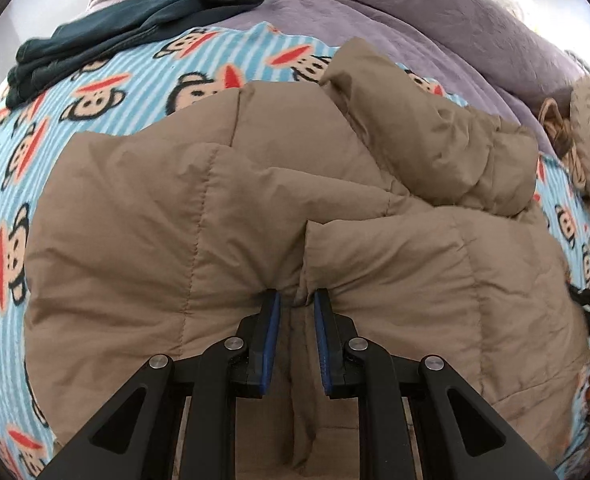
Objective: Fold large clothes
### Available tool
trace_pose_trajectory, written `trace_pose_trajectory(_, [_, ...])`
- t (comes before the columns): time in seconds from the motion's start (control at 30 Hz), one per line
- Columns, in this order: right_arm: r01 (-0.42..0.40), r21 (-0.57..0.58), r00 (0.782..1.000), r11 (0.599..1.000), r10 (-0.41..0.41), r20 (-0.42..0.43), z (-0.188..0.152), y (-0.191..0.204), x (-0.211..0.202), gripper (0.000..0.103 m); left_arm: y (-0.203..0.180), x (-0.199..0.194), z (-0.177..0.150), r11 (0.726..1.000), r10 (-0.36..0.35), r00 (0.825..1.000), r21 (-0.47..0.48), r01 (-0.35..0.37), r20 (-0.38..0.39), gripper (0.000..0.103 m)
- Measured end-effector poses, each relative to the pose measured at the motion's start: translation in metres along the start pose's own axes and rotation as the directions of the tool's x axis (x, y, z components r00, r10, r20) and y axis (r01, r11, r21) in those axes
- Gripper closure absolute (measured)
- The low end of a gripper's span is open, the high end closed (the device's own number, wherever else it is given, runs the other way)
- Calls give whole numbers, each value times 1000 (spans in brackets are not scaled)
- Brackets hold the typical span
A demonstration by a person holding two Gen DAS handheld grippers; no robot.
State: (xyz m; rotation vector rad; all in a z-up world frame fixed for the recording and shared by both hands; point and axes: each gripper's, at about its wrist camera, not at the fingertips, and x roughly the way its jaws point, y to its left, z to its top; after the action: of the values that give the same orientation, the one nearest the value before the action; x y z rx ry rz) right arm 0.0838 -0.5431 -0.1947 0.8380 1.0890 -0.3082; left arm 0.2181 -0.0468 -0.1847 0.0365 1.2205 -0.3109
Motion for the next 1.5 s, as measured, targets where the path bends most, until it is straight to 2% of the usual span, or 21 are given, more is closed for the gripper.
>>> trace_pose_trajectory(0.07, [57, -50, 998, 997, -56, 20, -7, 10, -7, 75, -1, -1, -2, 1000, 2, 1000, 15, -2, 5, 84])
trace_pose_trajectory(0.2, [183, -175, 981, 967, -167, 100, -30, 26, -38, 75, 1, -2, -1, 1000, -6, 1000, 7, 6, 2, 84])
trace_pose_trajectory(0.37, [238, -228, 969, 944, -214, 126, -62, 28, -58, 75, 2, -14, 1, 1000, 5, 1000, -24, -5, -1, 84])
trace_pose_trajectory(0.47, [238, -214, 969, 947, -216, 121, -74, 25, -66, 75, 4, -32, -2, 999, 1, 1000, -33, -1, 17, 84])
trace_pose_trajectory(0.53, [235, -196, 970, 952, -218, 104, -80, 19, -71, 71, 6, -43, -6, 1000, 2, 1000, -29, -2, 24, 84])
trace_pose_trajectory(0.73, [236, -166, 972, 957, -230, 59, -93, 13, -78, 67, 8, -62, -29, 999, 32, 999, -17, -32, 1, 84])
trace_pose_trajectory(0.9, [238, -161, 971, 958, -237, 28, -108, 13, -84, 66, 7, -73, -49, 999, -9, 1000, -36, 9, 8, 84])
trace_pose_trajectory(1.03, [235, -135, 971, 963, -238, -10, -122, 11, -83, 66, 3, -58, -57, 999, 51, 998, -9, -52, -30, 84])
trace_pose_trajectory(1.17, [233, -136, 970, 963, -240, -39, -136, 11, -86, 66, 8, -49, -63, 998, 57, 996, -24, -58, -63, 84])
trace_pose_trajectory(1.5, [217, -129, 970, 968, -228, -86, -165, 12, -103, 60, -3, -93, -86, 997, 81, 994, -7, -82, -77, 84])
